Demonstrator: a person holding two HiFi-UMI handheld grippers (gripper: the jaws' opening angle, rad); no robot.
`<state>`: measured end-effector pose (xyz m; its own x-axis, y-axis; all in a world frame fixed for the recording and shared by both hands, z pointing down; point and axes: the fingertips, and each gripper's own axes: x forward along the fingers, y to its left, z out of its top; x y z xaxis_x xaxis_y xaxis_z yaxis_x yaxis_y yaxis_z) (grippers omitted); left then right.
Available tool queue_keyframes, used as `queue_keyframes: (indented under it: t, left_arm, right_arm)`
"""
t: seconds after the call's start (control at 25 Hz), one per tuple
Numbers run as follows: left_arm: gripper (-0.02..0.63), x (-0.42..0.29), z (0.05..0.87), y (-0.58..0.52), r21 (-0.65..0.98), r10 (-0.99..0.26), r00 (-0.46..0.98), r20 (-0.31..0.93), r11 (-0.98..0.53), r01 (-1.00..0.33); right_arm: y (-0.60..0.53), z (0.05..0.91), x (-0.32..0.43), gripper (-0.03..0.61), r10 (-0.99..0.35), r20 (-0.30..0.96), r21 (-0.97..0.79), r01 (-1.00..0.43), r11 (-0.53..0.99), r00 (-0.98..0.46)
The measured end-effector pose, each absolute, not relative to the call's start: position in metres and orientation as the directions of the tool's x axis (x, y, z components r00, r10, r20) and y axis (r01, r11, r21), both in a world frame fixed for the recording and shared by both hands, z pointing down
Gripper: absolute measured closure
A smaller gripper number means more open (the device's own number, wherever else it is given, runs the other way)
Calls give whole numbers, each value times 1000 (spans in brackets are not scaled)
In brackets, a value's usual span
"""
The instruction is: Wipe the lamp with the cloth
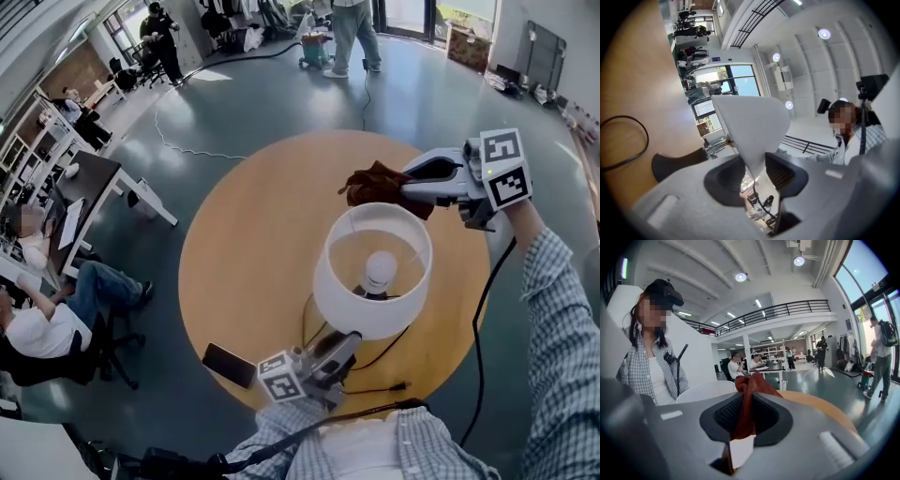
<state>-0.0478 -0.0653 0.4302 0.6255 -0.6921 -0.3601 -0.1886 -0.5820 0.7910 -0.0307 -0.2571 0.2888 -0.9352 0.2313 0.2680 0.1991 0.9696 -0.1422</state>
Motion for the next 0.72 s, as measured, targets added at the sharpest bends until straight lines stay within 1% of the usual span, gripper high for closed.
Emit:
queue_keyframes:
  t: [0.16, 0.32, 0.52, 0.72]
  left_arm:
    - [482, -50, 427, -66, 790, -695, 620, -363, -583, -191]
    - [482, -50, 426, -67, 791, -699, 617, -361, -580, -194]
    - [482, -53, 425, -71, 791, -703, 613, -361, -579, -198]
    - [480, -52, 426, -73, 789, -704, 613, -359, -580, -203]
  right_arm:
    - [-255, 269, -62, 528, 323, 285, -121, 301, 946, -902]
    - [-252, 285, -89, 528, 405, 341, -164, 370, 914, -848]
    - [-251, 326, -112, 528, 501, 427, -278, 418, 865, -753]
    - [-254, 366, -117, 528, 535, 540, -343, 411, 845, -650]
